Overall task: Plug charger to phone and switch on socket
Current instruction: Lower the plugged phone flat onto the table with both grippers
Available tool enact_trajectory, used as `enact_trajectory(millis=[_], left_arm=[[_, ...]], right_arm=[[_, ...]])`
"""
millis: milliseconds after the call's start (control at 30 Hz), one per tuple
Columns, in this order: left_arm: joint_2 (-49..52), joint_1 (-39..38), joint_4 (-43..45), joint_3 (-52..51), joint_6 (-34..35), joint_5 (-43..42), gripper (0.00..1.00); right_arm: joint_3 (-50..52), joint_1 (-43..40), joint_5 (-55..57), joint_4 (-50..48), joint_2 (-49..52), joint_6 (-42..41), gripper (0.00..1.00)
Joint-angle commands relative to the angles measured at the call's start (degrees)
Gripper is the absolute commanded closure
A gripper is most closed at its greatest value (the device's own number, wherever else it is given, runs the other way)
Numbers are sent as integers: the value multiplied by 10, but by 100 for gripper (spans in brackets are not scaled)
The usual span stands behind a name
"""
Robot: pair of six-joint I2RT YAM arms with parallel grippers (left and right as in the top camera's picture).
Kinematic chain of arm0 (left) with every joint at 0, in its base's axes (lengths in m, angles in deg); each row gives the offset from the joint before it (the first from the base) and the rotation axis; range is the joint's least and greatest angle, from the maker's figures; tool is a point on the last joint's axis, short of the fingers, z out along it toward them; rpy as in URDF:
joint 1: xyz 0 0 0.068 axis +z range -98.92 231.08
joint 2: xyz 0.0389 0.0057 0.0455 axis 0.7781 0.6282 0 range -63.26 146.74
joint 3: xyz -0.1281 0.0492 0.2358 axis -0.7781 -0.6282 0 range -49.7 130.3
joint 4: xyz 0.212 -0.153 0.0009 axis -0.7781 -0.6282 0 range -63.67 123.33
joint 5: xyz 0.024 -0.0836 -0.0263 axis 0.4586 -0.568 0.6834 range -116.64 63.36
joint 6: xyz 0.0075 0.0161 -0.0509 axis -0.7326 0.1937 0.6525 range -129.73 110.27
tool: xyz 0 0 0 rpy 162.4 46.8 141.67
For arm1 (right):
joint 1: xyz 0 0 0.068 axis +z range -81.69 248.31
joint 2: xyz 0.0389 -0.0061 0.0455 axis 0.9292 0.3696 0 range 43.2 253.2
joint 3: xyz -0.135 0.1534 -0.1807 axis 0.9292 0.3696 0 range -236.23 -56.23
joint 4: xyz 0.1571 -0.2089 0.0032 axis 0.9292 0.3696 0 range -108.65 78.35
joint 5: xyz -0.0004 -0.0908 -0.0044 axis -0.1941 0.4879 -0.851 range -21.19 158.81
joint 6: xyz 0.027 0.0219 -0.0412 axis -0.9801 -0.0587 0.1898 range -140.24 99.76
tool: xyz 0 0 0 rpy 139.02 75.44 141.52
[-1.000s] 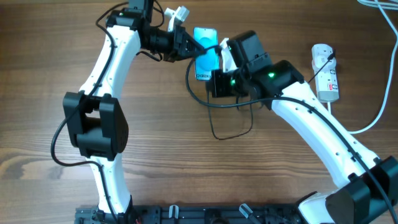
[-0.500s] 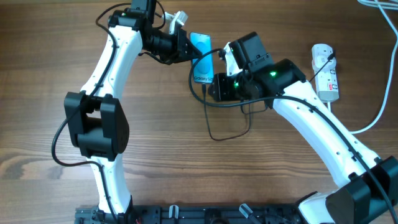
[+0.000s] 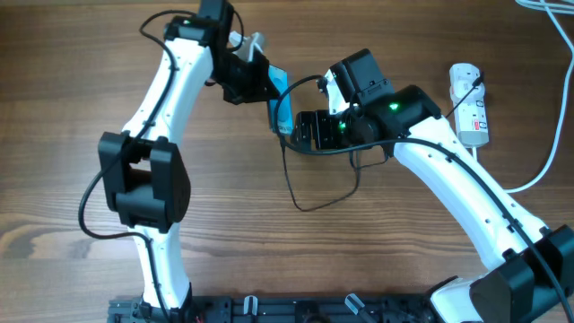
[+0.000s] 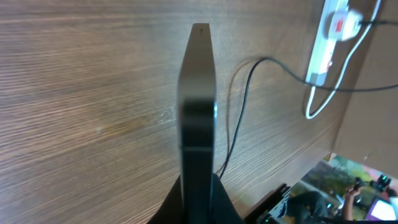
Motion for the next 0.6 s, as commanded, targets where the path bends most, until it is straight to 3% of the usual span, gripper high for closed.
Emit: enact_trajectory(millis=[0,567], left_arm=[[29,-17,2,-13,-21,9,96],[96,-20,26,-20,-21,9,96]], right_arm=[[-9,-2,-11,9,7,-7,0],[-7,-2,-9,11,7,-19,0]])
